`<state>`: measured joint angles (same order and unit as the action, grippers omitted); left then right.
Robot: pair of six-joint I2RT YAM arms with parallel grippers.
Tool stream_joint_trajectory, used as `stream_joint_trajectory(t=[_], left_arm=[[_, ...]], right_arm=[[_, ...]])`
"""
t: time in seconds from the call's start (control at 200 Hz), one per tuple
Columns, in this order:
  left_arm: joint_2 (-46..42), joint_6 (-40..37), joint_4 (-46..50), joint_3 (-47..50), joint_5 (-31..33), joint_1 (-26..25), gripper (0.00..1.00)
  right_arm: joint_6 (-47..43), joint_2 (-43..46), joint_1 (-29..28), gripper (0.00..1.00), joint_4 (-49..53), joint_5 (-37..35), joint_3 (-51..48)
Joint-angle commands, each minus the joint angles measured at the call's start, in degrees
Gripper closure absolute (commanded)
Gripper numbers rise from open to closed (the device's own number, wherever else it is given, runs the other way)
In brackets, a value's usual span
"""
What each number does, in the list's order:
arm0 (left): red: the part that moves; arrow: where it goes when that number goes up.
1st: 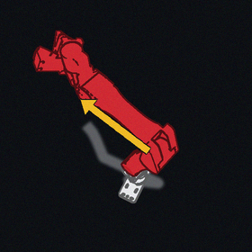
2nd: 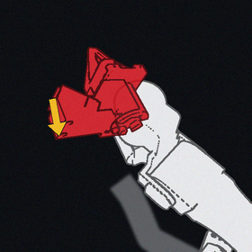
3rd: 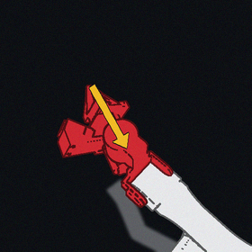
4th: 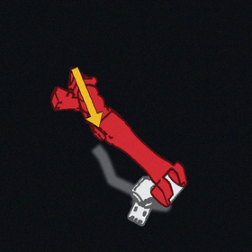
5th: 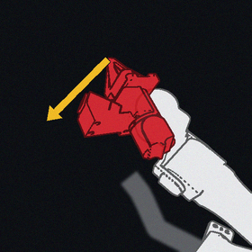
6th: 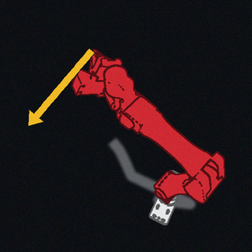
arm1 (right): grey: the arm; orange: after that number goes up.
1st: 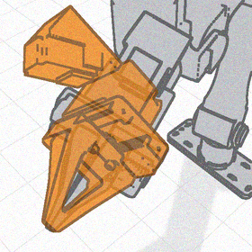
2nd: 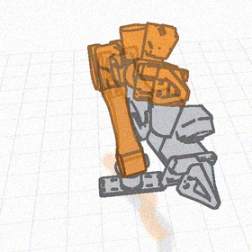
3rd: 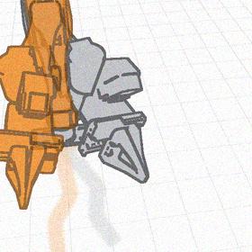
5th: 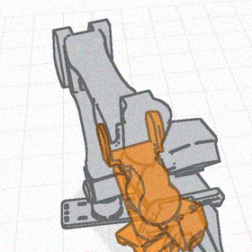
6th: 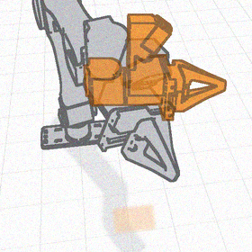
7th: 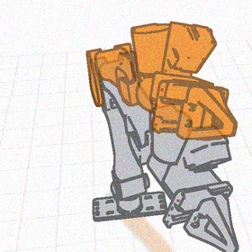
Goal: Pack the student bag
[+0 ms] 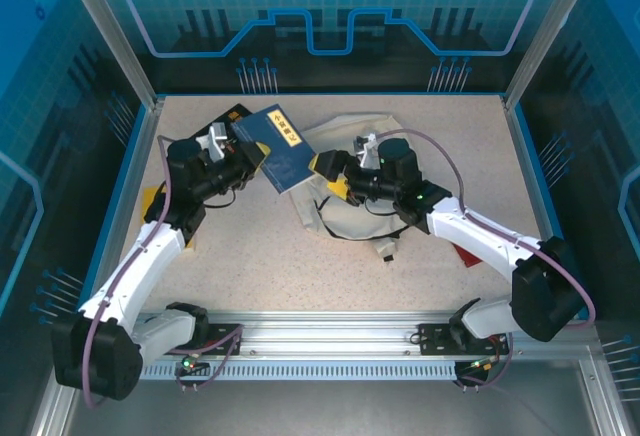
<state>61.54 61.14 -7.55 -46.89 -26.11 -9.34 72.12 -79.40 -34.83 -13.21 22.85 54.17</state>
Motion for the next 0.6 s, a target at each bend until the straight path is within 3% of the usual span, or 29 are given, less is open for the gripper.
stream_joint_trajectory(t=[0.0, 0.265, 0.595], left_arm=[[0.2, 5.9, -8.2, -2.7, 4.0, -1.4, 0.96], [2.7, 11.6, -16.4, -1.1, 6.9, -4.8, 0.96], [4.2, 13.9, -19.8, 1.3, 9.0, -6.7, 0.98]], right_arm=[[8.4, -0.2, -0.9, 0.00, -10.4, -0.8, -0.5], [17.1, -6.7, -1.0, 0.03, -21.1, 2.0, 2.1], [16.7, -6.8, 0.2, 0.34, -22.7, 3.1, 1.5]])
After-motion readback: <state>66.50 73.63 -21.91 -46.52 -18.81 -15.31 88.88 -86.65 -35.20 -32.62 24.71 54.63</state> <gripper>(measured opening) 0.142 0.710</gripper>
